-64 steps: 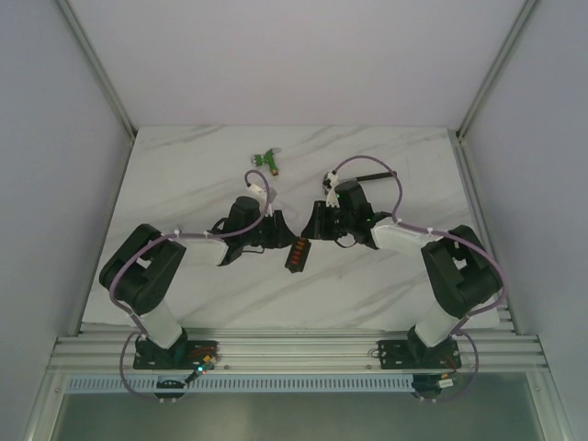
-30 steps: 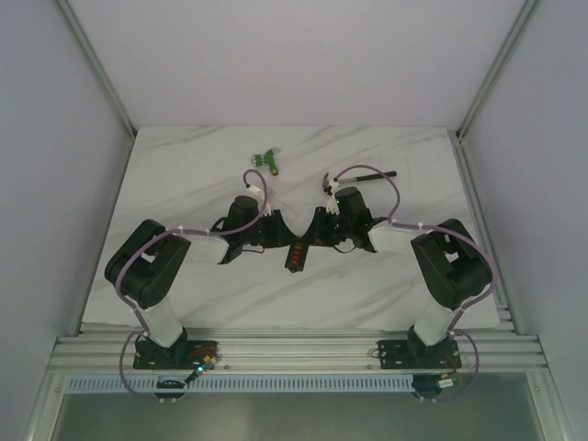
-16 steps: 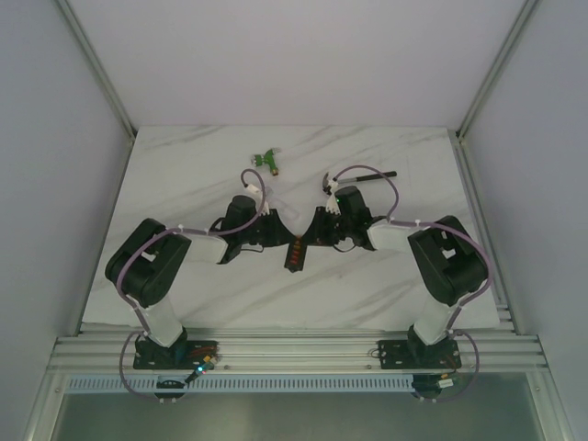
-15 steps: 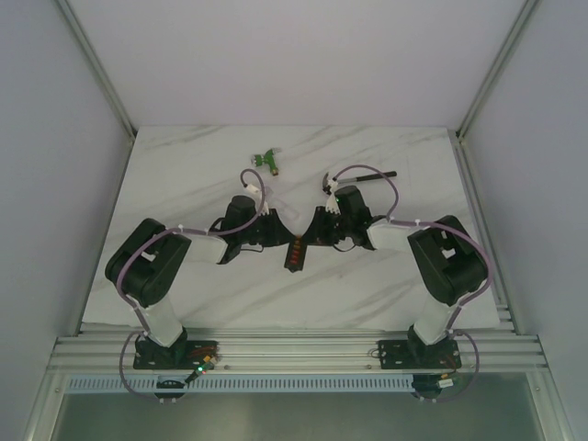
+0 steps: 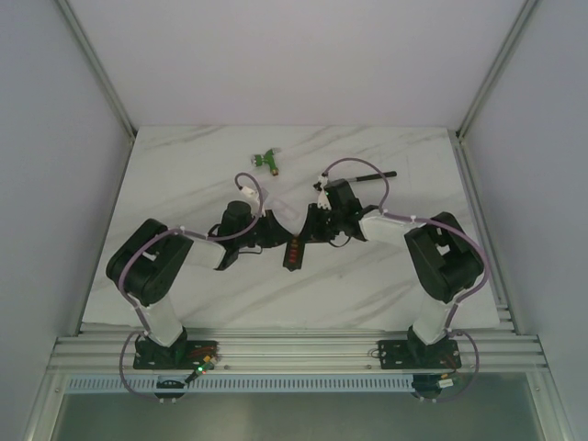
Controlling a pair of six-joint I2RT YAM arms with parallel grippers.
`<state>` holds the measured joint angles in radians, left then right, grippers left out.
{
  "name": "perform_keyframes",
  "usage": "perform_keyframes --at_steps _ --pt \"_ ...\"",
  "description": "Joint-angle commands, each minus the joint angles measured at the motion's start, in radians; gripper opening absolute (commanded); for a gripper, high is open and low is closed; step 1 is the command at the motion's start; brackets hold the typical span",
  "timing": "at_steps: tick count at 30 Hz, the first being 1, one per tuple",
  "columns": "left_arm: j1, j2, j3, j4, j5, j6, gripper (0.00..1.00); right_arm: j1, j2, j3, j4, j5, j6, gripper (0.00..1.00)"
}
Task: Snap on the fuse box
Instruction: Adjust the fuse in the fuse box base.
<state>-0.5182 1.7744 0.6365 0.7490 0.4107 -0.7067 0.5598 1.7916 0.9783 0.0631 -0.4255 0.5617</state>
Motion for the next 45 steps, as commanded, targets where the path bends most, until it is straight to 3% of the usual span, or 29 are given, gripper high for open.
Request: perform_keyframes --at_steps 1,9,16,30,38,45 --pt "-0.038 0.028 -0.065 -0.119 0.010 0.019 0.21 0.047 0.087 0.025 -0.109 0.151 -0.058 0.24" --pt "-0.038 -0.043 -0.099 -0.063 0.026 -0.009 0.22 0.055 0.051 0.062 -0.120 0.121 -0.083 0.26" --pt "-0.037 -0.100 -0.104 -0.074 -0.006 -0.018 0.28 0.052 -0.007 0.070 -0.105 0.064 -0.071 0.36" --pt "-0.026 -0.102 -0.092 -0.155 -0.075 -0.021 0.29 0.046 0.036 0.072 -0.095 0.039 -0.055 0.35" --pt "0.003 -0.155 -0.146 -0.063 -0.079 -0.108 0.39 0.046 0.061 0.073 -0.140 0.064 -0.079 0.34" --pt "0.021 -0.148 -0.149 0.021 -0.075 -0.184 0.40 0.046 0.072 0.071 -0.139 0.058 -0.080 0.34"
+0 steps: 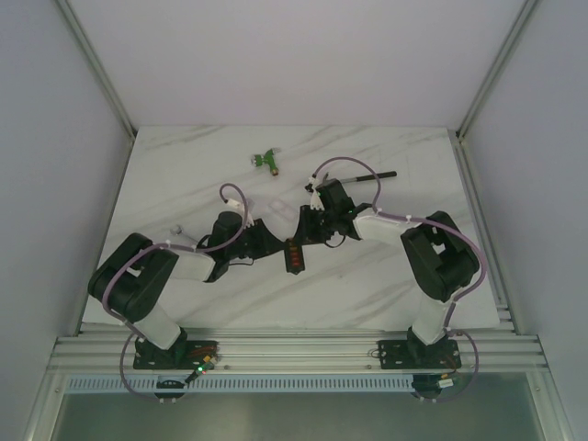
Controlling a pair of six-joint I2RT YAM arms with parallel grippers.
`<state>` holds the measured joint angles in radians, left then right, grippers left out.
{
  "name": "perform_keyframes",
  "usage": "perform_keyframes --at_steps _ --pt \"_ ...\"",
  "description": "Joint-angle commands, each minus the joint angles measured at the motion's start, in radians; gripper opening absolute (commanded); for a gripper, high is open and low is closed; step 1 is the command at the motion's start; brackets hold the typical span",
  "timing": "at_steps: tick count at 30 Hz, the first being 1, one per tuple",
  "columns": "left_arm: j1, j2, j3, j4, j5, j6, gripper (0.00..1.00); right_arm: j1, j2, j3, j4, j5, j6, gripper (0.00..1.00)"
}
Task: Snap on the fuse box
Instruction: Adjust the fuse in the fuse box base.
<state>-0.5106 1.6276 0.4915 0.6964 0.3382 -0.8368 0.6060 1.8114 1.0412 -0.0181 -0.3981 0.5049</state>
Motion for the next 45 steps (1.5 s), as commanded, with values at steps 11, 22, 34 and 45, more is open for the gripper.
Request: perform_keyframes --at_steps 11,22,34,45 --pt "0.012 0.065 0.028 0.094 0.044 -0.067 0.40 0.002 0.070 0.017 -0.064 0.017 -0.025 0.33" --pt "0.013 0.124 0.032 0.095 0.022 -0.081 0.35 0.008 0.087 0.032 -0.086 0.013 -0.033 0.31" --pt "0.002 0.175 0.057 -0.013 -0.018 -0.079 0.27 0.048 0.165 0.111 -0.213 0.053 -0.089 0.26" --pt "0.001 0.135 0.027 0.023 0.004 -0.061 0.31 0.062 0.100 0.154 -0.250 0.080 -0.128 0.28"
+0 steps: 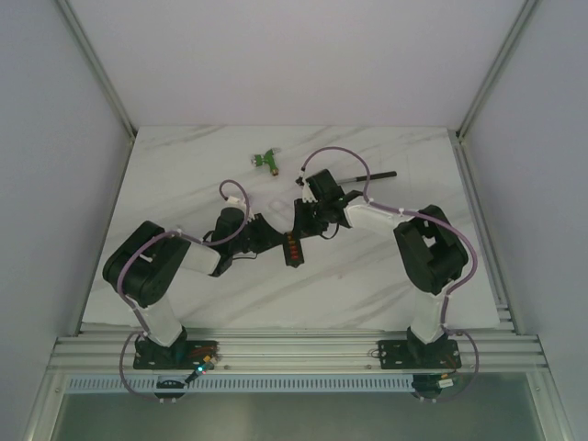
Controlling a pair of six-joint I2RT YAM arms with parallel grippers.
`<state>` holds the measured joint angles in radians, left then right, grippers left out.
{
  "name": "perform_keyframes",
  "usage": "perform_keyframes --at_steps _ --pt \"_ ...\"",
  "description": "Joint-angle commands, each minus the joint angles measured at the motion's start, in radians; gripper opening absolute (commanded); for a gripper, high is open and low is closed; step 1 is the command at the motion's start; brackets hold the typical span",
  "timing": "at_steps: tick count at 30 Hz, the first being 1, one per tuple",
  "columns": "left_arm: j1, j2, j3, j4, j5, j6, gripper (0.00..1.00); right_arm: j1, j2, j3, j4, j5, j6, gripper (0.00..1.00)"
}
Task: Snap on the fuse box
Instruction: Adjust the fuse in the fuse box base.
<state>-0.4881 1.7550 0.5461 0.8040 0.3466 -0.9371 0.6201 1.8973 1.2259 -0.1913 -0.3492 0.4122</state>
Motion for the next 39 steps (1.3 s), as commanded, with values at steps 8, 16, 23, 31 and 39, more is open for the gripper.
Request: perform_keyframes --at_steps 8,16,23,31,39 --pt "0.034 -0.105 -0.015 -0.114 -0.006 0.081 0.43 -0.053 -0.124 -0.048 0.020 -0.075 0.002 0.34" --pt "0.046 -0.073 0.055 -0.130 0.024 0.090 0.51 -0.092 -0.071 -0.090 0.173 -0.171 0.098 0.34" --pt "0.043 -0.006 0.095 -0.137 0.057 0.086 0.51 -0.092 -0.021 -0.118 0.235 -0.221 0.143 0.34" --pt "0.021 0.036 0.128 -0.180 0.049 0.104 0.48 -0.093 0.022 -0.138 0.271 -0.219 0.166 0.30" --pt "0.009 0.063 0.144 -0.202 0.043 0.112 0.43 -0.094 0.044 -0.149 0.277 -0.224 0.176 0.23"
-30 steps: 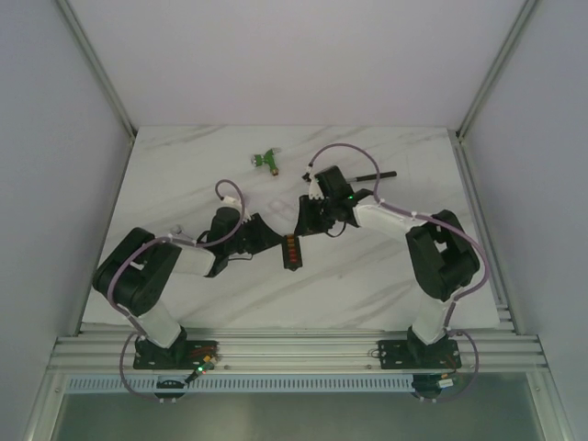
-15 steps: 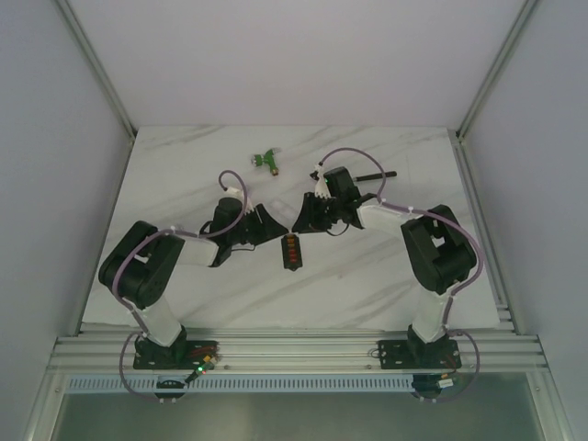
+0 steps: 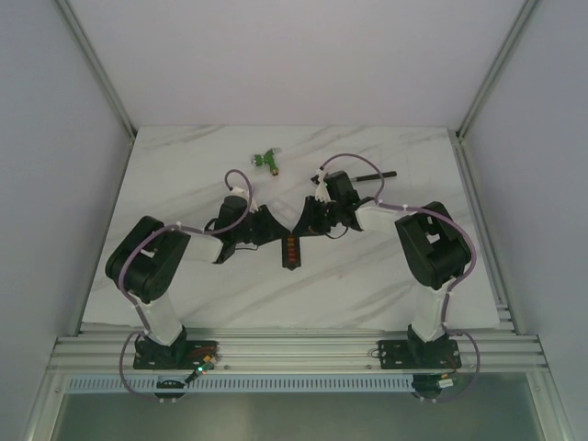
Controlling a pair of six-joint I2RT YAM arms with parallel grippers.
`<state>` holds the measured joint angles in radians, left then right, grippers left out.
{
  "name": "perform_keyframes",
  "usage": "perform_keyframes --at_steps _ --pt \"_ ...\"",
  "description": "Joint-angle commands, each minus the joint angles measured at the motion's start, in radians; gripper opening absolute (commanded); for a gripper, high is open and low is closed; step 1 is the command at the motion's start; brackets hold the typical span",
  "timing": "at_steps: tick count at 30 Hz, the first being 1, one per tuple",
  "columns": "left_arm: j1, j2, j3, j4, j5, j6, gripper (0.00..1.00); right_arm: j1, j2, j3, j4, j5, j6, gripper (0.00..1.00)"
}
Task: Snap on the fuse box
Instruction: Adjust the fuse in the fuse box base.
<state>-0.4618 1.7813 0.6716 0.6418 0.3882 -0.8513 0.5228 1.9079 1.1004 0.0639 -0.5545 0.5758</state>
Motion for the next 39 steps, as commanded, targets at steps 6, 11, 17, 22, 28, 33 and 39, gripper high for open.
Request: perform_keyframes --at_steps 6,11,17,22,28,33,39 --pt "-0.041 0.057 0.029 -0.072 -0.012 0.040 0.37 0.006 0.067 -0.035 -0.013 -0.010 0.003 0.17" --pt "-0.069 0.066 0.035 -0.101 -0.035 0.049 0.36 0.024 0.091 -0.028 -0.072 0.054 -0.033 0.15" --pt "-0.084 0.068 0.022 -0.097 -0.044 0.041 0.35 0.043 0.126 -0.036 -0.115 0.121 -0.060 0.12" --pt "-0.082 0.010 0.009 -0.097 -0.086 0.043 0.38 0.044 0.046 -0.041 -0.087 0.129 -0.086 0.15" --pt "-0.062 -0.137 -0.012 -0.201 -0.184 0.095 0.48 0.048 -0.040 0.078 -0.243 0.177 -0.186 0.26" --pt "-0.051 -0.227 -0.044 -0.249 -0.207 0.109 0.49 0.049 -0.044 0.107 -0.269 0.144 -0.189 0.28" --pt "-0.049 -0.203 -0.040 -0.256 -0.184 0.104 0.46 0.049 -0.025 0.125 -0.213 0.079 -0.140 0.28"
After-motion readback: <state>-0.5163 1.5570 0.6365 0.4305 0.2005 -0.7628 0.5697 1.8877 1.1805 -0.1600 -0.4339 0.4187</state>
